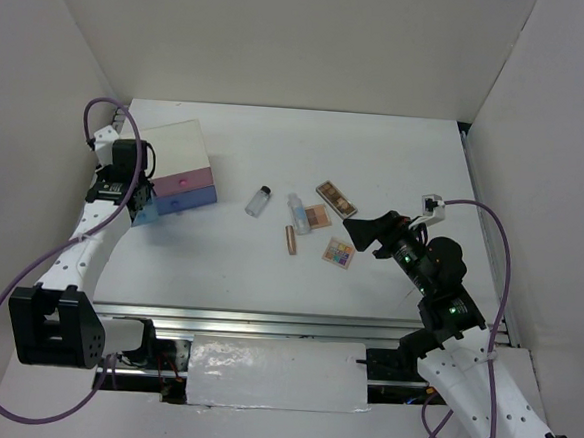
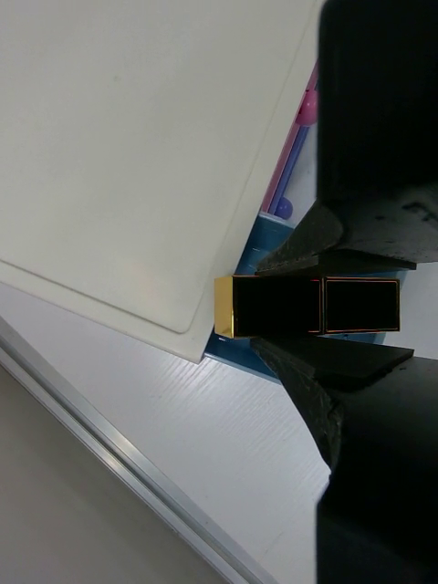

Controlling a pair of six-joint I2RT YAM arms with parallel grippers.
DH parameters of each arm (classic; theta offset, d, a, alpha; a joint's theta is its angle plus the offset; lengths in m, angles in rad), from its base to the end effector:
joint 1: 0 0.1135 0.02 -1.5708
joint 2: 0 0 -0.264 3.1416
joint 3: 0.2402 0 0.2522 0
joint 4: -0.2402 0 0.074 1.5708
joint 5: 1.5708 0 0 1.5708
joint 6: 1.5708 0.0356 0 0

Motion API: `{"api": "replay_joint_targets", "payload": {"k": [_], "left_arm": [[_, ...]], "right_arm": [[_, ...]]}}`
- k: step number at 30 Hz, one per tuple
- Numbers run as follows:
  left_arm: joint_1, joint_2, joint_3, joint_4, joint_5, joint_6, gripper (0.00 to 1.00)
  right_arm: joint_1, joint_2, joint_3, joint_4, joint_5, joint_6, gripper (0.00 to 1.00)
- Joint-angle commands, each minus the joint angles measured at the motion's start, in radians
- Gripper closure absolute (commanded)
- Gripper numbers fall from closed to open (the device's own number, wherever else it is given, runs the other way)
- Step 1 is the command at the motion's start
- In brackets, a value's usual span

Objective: Organize the makeup

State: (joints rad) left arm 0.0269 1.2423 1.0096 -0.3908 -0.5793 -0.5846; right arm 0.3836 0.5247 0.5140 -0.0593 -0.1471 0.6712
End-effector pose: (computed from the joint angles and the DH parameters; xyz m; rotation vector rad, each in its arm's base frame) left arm 0.2707 0.0268 0.3047 -0.9252 1.8800 0.3012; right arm 0.1335 0.0595 0.2955 0.1295 1.7181 0.9160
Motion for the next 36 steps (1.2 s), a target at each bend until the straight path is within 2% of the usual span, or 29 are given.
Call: {"api": "replay_joint_targets", "payload": {"k": [1,4,7,9,13,18,21,24,25,27,30,33,36], "left_arm": [[-0.007,0.016,0.03,-0.033,-0.022,-0.02,0.57],[-0.01,0.006,0.026,-0.03,-0.03,-0.029,0.41],[-0.019,-0.02,0.023,-0.03,-0.042,-0.038,0.17],[-0.019,-0.03,0.021,-0.033,-0.054,-0.043,0.09],[-0.019,-0.047,0.02,-0.033,-0.063,-0.054,0.09],[-0.099,-0.076,0.058,-0.029,-0.037,-0.018,0.03],[-0.203,-0.096,0.089,-0.026,-0.042,0.009,0.01],[-0.402,-0.075,0.113,-0.025,-0.074,-0.004,0.01],[-0.517,-0.034,0.121,-0.034,-0.117,-0.023,0.01],[-0.652,0.052,0.139,-0.045,-0.122,-0.087,0.01],[-0.793,0.191,0.162,-0.007,-0.097,-0.156,0.02],[-0.876,0.355,0.248,-0.026,-0.106,-0.221,0.03],[-0.913,0.51,0.349,-0.063,-0.114,-0.271,0.03]], "right_arm": [[0.003,-0.002,-0.008,0.036,-0.002,-0.013,0.0],[0.001,0.001,-0.008,0.036,-0.003,-0.012,0.0],[0.001,0.004,-0.006,0.038,-0.005,-0.012,0.0],[0.003,0.006,-0.006,0.038,-0.006,-0.012,0.0],[0.001,0.005,-0.006,0.038,-0.006,-0.013,0.0],[0.003,0.009,-0.008,0.041,-0.005,-0.013,0.0],[0.001,0.012,-0.006,0.038,-0.002,-0.012,0.0],[0.001,-0.006,-0.009,0.029,0.03,-0.002,0.0],[0.001,-0.015,-0.012,0.026,0.046,0.001,0.0],[0.003,-0.063,-0.02,0.007,0.116,0.005,0.0],[0.003,-0.138,-0.035,-0.033,0.248,0.031,0.0],[0.001,-0.212,-0.058,-0.054,0.352,0.067,0.0],[0.003,-0.247,-0.066,-0.059,0.376,0.067,0.0]]}}
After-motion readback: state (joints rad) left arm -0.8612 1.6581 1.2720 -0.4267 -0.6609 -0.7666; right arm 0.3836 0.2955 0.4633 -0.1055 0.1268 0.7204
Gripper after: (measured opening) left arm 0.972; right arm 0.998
